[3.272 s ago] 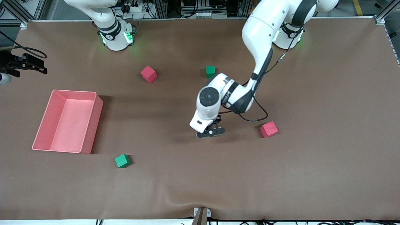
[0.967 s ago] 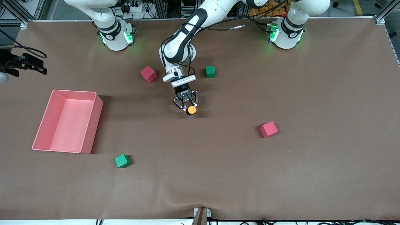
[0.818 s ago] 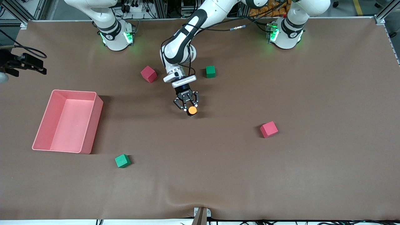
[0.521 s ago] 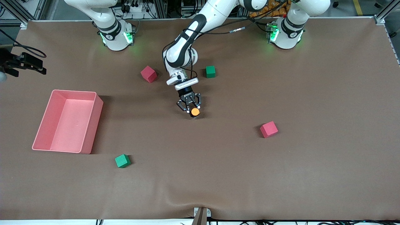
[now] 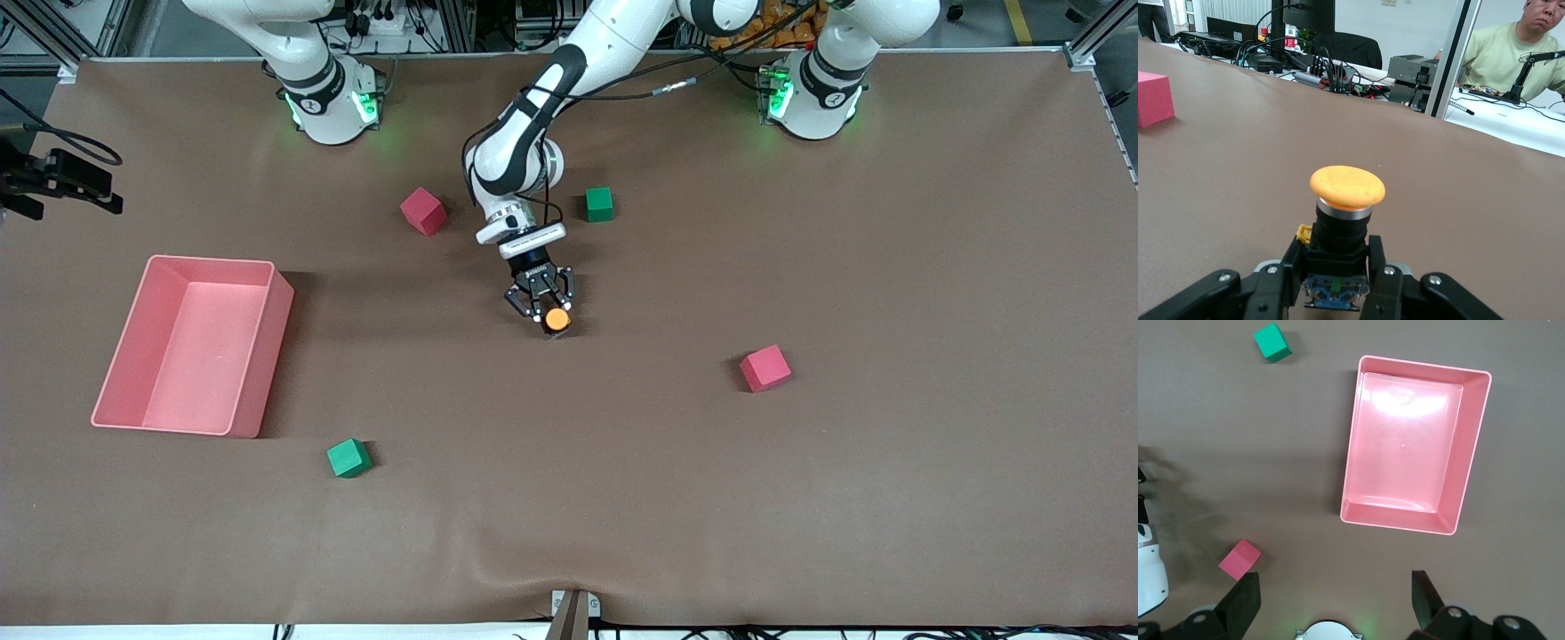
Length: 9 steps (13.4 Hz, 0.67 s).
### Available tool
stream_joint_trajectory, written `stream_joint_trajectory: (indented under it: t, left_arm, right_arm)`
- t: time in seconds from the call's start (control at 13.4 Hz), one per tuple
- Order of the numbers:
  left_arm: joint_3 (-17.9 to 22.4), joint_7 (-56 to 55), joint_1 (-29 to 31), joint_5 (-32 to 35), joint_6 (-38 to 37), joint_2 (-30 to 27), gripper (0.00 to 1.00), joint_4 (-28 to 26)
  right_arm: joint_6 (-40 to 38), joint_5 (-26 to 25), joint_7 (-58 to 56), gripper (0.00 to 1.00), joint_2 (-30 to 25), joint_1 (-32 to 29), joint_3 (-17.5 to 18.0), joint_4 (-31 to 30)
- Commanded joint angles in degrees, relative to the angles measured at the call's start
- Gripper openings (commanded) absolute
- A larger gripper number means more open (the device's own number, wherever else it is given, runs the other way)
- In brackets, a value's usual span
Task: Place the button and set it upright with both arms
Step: 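Lower the button upright onto the table and open the left gripper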
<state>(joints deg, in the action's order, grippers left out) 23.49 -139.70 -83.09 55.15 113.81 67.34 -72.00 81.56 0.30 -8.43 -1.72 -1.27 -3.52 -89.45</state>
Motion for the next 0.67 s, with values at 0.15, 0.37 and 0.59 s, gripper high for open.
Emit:
stream_joint_trajectory:
  t: [0.15,0.37,0.59]
  left_arm:
    - [0.2,-1.2,-0.6,2.0,-0.9,1.6,0.02,1.1]
    - [0.2,-1.2,-0.6,2.0,-0.8,1.7,0.02,1.1]
    - [0.2,-1.2,-0.6,2.0,-0.8,1.7,0.03,1.1]
  right_arm:
    - [-0.1,1.2,0.6,1.0,0.7,-0.6,0.5,1.4]
    - [-0.3,1.2,0.6,1.0,0.7,-0.6,0.6,1.4]
    - [-0.4,1.1,0.6,1.0,0.7,-0.5,0.7,1.3]
